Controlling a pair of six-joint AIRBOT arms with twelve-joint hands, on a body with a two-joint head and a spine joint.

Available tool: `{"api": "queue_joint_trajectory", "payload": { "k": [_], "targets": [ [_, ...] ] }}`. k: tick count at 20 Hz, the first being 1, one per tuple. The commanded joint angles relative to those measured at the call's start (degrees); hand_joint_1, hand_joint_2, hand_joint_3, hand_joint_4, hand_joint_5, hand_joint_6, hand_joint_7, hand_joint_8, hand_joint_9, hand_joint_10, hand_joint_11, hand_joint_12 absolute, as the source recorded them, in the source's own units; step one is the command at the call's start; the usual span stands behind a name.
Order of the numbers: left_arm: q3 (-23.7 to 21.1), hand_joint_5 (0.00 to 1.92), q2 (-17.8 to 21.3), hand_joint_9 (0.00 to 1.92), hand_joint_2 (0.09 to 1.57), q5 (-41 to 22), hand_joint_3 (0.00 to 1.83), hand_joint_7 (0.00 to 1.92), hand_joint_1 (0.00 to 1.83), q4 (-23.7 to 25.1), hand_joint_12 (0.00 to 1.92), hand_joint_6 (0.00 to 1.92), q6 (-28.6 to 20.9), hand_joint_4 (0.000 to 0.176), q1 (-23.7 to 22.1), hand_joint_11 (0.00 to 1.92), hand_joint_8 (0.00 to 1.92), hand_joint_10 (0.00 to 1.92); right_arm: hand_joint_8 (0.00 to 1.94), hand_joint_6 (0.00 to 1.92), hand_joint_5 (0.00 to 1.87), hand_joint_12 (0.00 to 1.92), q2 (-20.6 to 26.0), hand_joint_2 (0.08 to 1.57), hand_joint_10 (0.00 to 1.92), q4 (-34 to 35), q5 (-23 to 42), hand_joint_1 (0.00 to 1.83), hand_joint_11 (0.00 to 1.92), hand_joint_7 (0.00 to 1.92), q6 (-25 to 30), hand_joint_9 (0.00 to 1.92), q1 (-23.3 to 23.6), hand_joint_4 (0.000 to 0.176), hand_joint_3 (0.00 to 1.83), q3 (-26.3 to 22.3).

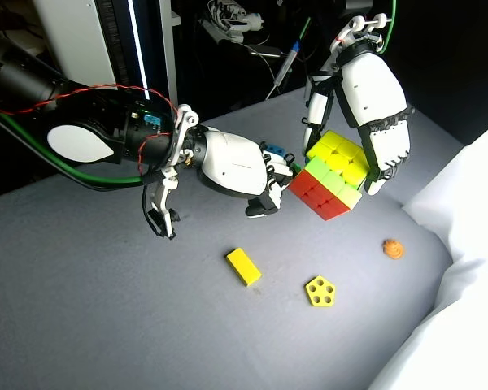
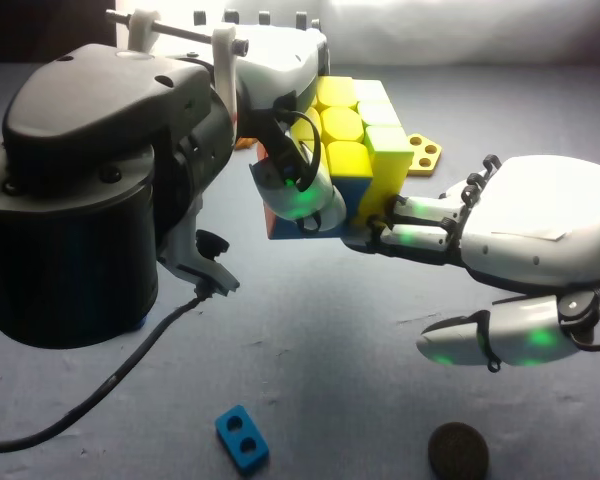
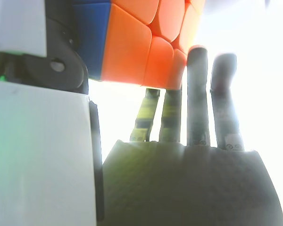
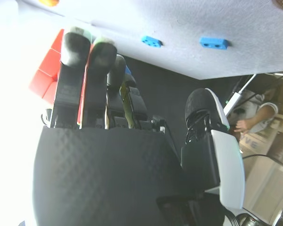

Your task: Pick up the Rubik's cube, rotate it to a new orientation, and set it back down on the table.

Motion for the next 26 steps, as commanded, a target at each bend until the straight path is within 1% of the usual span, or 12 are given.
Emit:
{"api": "queue_joint_trajectory", "payload": {
  "k": [1, 4, 5, 8, 10, 12, 13, 16, 17, 20, 22, 26],
  "targets": [
    [-0.1, 0.37, 0.4, 0.34, 1.43, 1.1, 0.00, 0.53, 1.00, 3.9, 1.87, 1.86, -0.5, 0.000, -1.0, 0.24, 1.70, 1.66, 1.57, 0.00, 0.01, 1.92, 0.1, 1.29, 1.92, 1.9, 6.5, 0.00, 0.61, 0.49, -0.1, 0.53, 1.1, 0.000, 0.00, 0.5],
    [-0.1, 0.33, 0.4, 0.34, 1.46, 1.1, 0.00, 0.50, 0.98, 3.9, 1.82, 1.90, -0.5, 0.000, -1.0, 0.29, 1.78, 1.67, 1.57, 0.00, 0.02, 1.92, -0.5, 1.29, 1.92, 4.0, 6.2, 0.00, 0.63, 0.50, -0.6, 0.52, 1.5, 0.000, 0.00, 1.6],
    [-0.2, 0.31, 0.4, 0.31, 1.47, 1.1, 0.00, 0.49, 0.96, 3.9, 1.90, 1.91, -0.5, 0.000, -1.0, 0.26, 1.80, 1.72, 1.56, 0.01, 0.03, 1.92, -0.6, 1.30, 1.92, 4.2, 6.1, 0.01, 0.62, 0.48, -0.7, 0.51, 1.6, 0.000, 0.00, 1.8],
    [-0.1, 0.35, 0.4, 0.30, 1.45, 1.1, 0.00, 0.50, 0.98, 3.9, 1.88, 1.85, -0.5, 0.001, -1.0, 0.26, 1.79, 1.75, 1.58, 0.01, 0.04, 1.92, -0.9, 1.29, 1.92, 5.2, 5.9, 0.01, 0.67, 0.52, -0.8, 0.54, 1.9, 0.000, 0.00, 2.1],
    [-0.1, 0.39, 0.4, 0.35, 1.42, 1.1, 0.00, 0.54, 1.01, 3.9, 1.83, 1.83, -0.5, 0.002, -1.0, 0.30, 1.72, 1.67, 1.57, 0.01, 0.04, 1.92, -1.1, 1.28, 1.92, 5.2, 5.5, 0.03, 0.63, 0.49, -0.9, 0.53, 1.9, 0.000, 0.00, 2.2],
    [-0.2, 0.36, 0.4, 0.37, 1.43, 1.1, 0.00, 0.54, 1.00, 3.9, 1.81, 1.85, -0.5, 0.000, -1.0, 0.29, 1.72, 1.63, 1.60, 0.00, 0.01, 1.92, -1.3, 1.29, 1.92, 5.2, 5.2, 0.01, 0.65, 0.49, -1.0, 0.56, 1.9, 0.000, 0.00, 2.4],
    [-0.1, 0.35, 0.4, 0.40, 1.43, 1.1, 0.00, 0.56, 1.01, 3.9, 1.78, 1.86, -0.5, 0.000, -1.0, 0.31, 1.70, 1.58, 1.57, 0.00, 0.02, 1.92, -1.4, 1.29, 1.92, 5.5, 5.2, 0.03, 0.65, 0.49, -1.1, 0.55, 1.9, 0.000, 0.00, 2.5],
    [-0.1, 0.33, 0.4, 0.39, 1.44, 1.1, 0.00, 0.54, 1.00, 3.9, 1.79, 1.90, -0.5, 0.000, -1.0, 0.31, 1.70, 1.58, 1.62, 0.00, 0.01, 1.92, -2.3, 1.29, 1.92, 7.4, 5.1, 0.00, 0.63, 0.48, -2.0, 0.56, 1.9, 0.000, 0.00, 3.6],
    [-0.2, 0.38, 0.4, 0.42, 1.41, 1.1, 0.00, 0.57, 1.02, 3.9, 1.77, 1.84, -0.5, 0.000, -1.0, 0.34, 1.67, 1.56, 1.62, 0.01, 0.02, 1.92, -2.5, 1.29, 1.92, 8.0, 4.2, 0.00, 0.63, 0.48, -2.1, 0.55, 2.0, 0.000, 0.00, 3.9],
    [-0.2, 0.35, 0.4, 0.43, 1.42, 1.1, 0.00, 0.56, 1.02, 3.8, 1.78, 1.87, -0.5, 0.000, -1.0, 0.34, 1.68, 1.54, 1.60, 0.01, 0.04, 1.92, -2.4, 1.29, 1.92, 7.8, 3.9, 0.02, 0.64, 0.46, -1.9, 0.54, 2.0, 0.000, 0.00, 3.8],
    [-0.2, 0.36, 0.4, 0.42, 1.42, 1.1, 0.00, 0.56, 1.02, 3.7, 1.77, 1.84, -0.5, 0.000, -1.0, 0.36, 1.69, 1.56, 1.61, 0.00, 0.01, 1.92, -2.1, 1.29, 1.92, 4.7, 3.9, 0.00, 0.62, 0.45, 0.3, 0.52, 1.8, 0.000, 0.00, 3.3],
    [-0.2, 0.34, 0.4, 0.40, 1.44, 1.1, 0.00, 0.54, 1.00, 3.7, 1.81, 1.89, -0.5, 0.000, -1.0, 0.31, 1.70, 1.58, 1.61, 0.01, 0.04, 1.92, -0.3, 1.29, 1.92, 2.4, 4.1, 0.00, 0.64, 0.47, 1.0, 0.56, 0.9, 0.000, 0.00, 1.6]
  ]
}}
